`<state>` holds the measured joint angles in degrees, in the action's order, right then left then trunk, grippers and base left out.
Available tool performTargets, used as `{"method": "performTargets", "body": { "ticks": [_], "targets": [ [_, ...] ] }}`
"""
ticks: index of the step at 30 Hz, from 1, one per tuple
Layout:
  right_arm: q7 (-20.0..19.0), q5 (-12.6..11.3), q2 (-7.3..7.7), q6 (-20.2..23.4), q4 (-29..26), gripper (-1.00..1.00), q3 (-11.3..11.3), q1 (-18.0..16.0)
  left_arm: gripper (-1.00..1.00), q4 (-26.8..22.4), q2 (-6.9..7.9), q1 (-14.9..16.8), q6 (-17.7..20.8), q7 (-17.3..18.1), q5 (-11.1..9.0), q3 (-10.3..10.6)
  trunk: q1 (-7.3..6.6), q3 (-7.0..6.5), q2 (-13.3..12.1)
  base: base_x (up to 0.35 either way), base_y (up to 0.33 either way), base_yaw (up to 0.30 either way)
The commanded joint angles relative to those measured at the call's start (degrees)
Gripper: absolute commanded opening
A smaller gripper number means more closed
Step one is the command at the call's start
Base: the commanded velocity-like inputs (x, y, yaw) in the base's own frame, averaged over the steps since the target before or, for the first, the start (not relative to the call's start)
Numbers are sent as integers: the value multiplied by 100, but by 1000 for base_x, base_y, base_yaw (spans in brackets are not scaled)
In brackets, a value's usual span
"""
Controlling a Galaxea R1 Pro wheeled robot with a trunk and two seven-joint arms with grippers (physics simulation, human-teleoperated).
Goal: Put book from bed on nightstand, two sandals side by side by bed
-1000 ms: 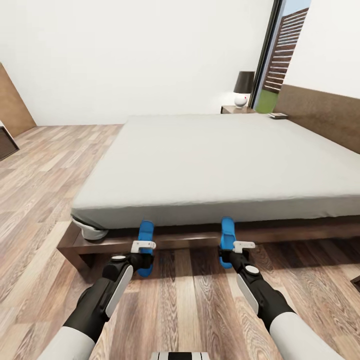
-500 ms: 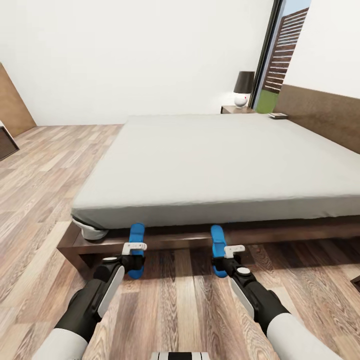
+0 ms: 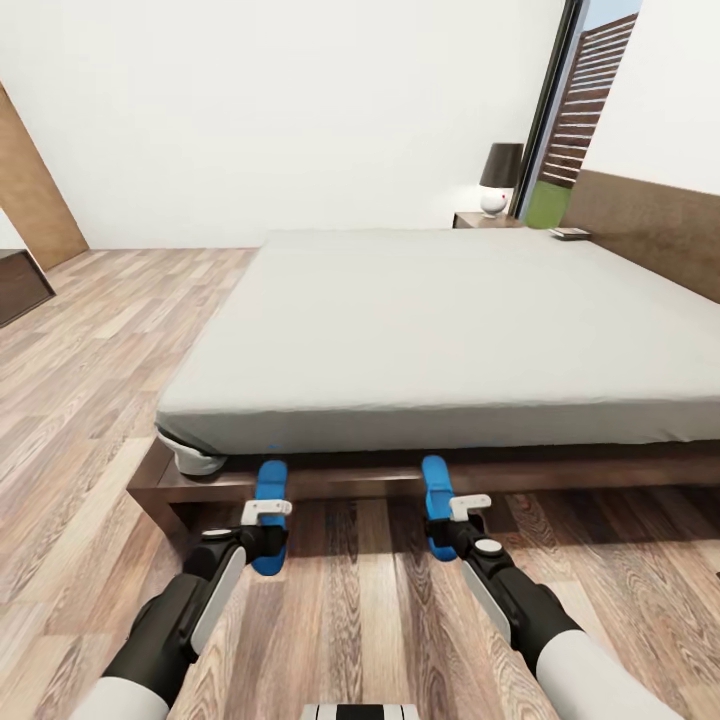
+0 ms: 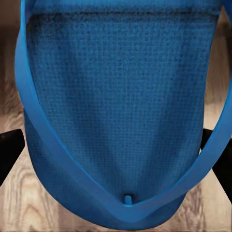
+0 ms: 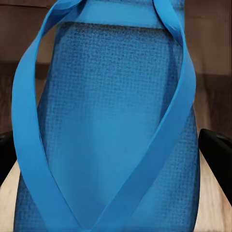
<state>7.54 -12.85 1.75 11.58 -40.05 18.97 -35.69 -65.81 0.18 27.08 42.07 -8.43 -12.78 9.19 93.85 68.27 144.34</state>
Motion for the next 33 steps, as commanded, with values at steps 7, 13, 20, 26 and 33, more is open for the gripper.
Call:
{"method": "performTargets", "body": {
  "ticks": [7, 13, 20, 26, 33],
  "targets": [
    [63, -60, 10, 22, -36, -100, 36, -8, -100, -2, -9, -150, 21, -53, -49, 13, -1, 5, 2, 0, 0, 0],
    [64, -59, 10, 20, -38, -100, 45, -8, -100, -8, -10, -150, 11, -61, -49, 13, -1, 5, 2, 0, 0, 0],
    [64, -54, 10, 20, -42, -100, 43, -8, -100, -11, -10, -153, 12, -54, -49, 13, -19, -150, -7, 0, 0, 0],
    [44, -52, 18, 35, -103, -100, 42, -1, -100, -11, -10, -154, 8, -61, -49, 13, -24, -195, -10, 0, 0, 0],
    [37, -52, 169, 70, -782, -100, 53, 616, -100, -11, -9, -158, -6, -53, -53, 11, -24, -195, -10, 0, 0, 0]
  ]
}}
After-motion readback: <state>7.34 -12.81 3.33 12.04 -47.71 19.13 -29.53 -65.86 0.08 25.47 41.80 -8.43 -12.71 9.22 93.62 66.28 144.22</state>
